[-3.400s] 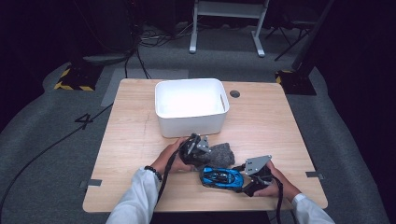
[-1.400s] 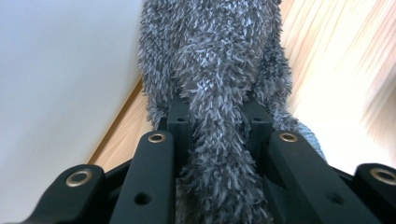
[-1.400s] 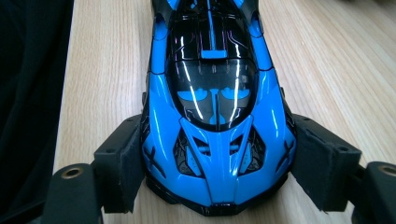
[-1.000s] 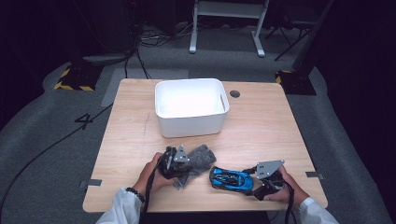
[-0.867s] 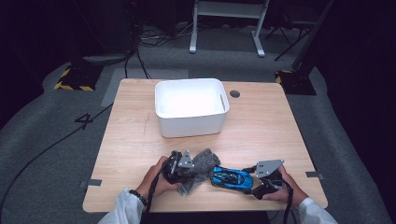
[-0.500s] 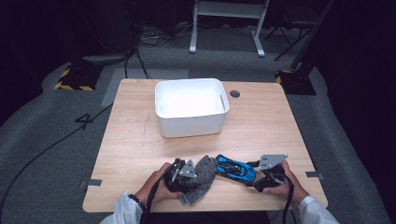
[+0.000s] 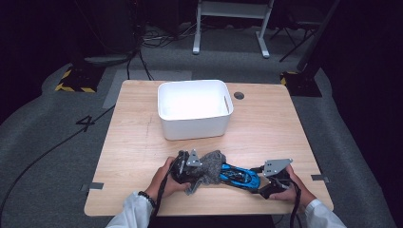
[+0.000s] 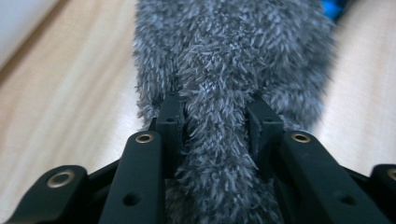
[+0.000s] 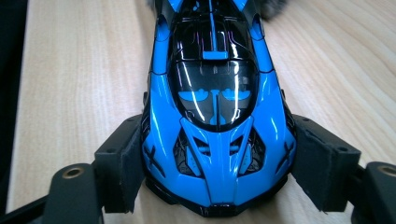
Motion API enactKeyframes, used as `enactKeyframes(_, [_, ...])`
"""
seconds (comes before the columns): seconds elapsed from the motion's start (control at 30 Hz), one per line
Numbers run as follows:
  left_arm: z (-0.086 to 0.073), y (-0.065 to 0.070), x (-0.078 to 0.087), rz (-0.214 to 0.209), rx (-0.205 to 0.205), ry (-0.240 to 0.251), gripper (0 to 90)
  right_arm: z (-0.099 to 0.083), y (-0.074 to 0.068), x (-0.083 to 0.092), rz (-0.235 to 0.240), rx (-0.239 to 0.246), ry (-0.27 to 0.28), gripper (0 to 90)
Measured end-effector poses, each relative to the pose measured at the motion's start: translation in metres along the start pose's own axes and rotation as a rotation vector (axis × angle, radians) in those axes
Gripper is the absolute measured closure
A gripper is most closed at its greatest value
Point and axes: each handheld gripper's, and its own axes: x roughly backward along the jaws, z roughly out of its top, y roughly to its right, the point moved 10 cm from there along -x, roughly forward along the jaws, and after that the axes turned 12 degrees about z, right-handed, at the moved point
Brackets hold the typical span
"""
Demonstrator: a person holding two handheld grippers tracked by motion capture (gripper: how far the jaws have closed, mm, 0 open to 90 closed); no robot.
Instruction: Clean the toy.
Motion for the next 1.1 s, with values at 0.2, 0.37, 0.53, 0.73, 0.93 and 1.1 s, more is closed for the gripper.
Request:
enactKeyframes(0.2, [0.005,0.003,-0.005,-0.010,-0.006,0.002,57.4,0.003,-0.006,-0.004,0.018,0.025,-0.013,26.1])
enactKeyframes(0.37, [0.005,0.014,-0.004,-0.059,-0.068,0.002,55.9,0.004,-0.006,-0.005,0.001,0.030,-0.026,26.1])
enactKeyframes(0.53, [0.002,0.024,0.002,-0.103,-0.136,0.000,67.1,0.004,-0.005,-0.005,0.005,0.029,-0.028,26.0])
enactKeyframes(0.73, [-0.005,0.034,0.011,-0.164,-0.168,-0.002,71.1,0.003,-0.005,-0.005,0.005,0.025,-0.031,25.9])
enactKeyframes(0.93, [-0.019,0.036,0.025,-0.186,-0.223,-0.028,71.4,0.003,-0.004,-0.004,0.001,0.025,-0.036,25.9])
enactKeyframes(1.1, [-0.025,0.016,0.026,-0.126,-0.140,-0.036,70.2,0.002,-0.003,-0.003,0.001,0.025,-0.033,25.9])
